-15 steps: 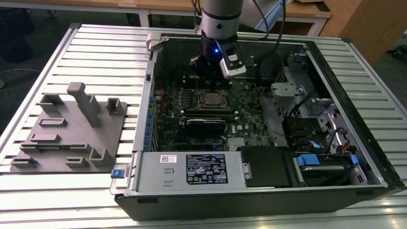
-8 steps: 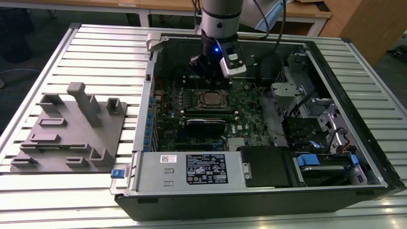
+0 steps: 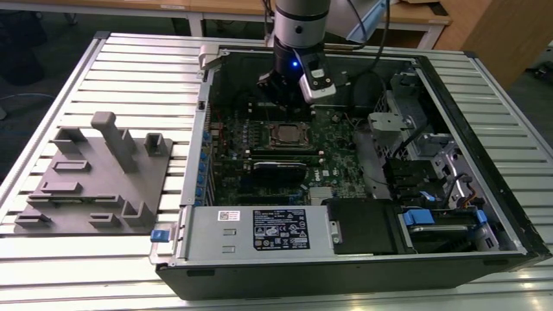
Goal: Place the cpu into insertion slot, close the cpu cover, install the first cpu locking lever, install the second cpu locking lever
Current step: 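Install the first cpu locking lever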
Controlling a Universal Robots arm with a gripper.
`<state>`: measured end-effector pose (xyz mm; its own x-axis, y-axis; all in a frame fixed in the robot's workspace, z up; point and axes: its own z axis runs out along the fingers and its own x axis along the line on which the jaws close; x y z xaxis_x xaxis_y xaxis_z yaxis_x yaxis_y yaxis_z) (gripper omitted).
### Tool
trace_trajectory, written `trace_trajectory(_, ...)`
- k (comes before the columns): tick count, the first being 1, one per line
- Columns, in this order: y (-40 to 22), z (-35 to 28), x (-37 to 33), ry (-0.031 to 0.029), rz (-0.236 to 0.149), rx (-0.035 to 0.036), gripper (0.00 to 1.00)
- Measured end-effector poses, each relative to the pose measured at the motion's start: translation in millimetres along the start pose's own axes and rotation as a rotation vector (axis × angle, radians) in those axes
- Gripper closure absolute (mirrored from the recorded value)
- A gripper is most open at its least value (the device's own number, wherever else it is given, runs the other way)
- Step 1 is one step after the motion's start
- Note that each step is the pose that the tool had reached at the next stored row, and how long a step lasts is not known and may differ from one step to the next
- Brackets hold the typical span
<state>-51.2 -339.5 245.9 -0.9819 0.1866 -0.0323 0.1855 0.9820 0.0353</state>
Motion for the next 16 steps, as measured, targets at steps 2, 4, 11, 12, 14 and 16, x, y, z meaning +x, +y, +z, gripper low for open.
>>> trace_trajectory(2,0.1,-0.1,0.0,-0.0001,0.0,-0.0003,0.9)
trace_trajectory(4,0.1,-3.4,-0.1,0.0,0.0,0.0,0.9)
trace_trajectory(11,0.1,-4.6,-0.1,0.0002,0.0,0.0004,0.9)
trace_trajectory(12,0.2,-5.3,-0.2,0.0,0.0,0.0001,0.9)
trace_trajectory(14,0.3,-6.8,-0.2,0.0,0.0,0.0,0.9)
trace_trajectory(16,0.3,-8.9,-0.3,0.0,0.0,0.0,0.9)
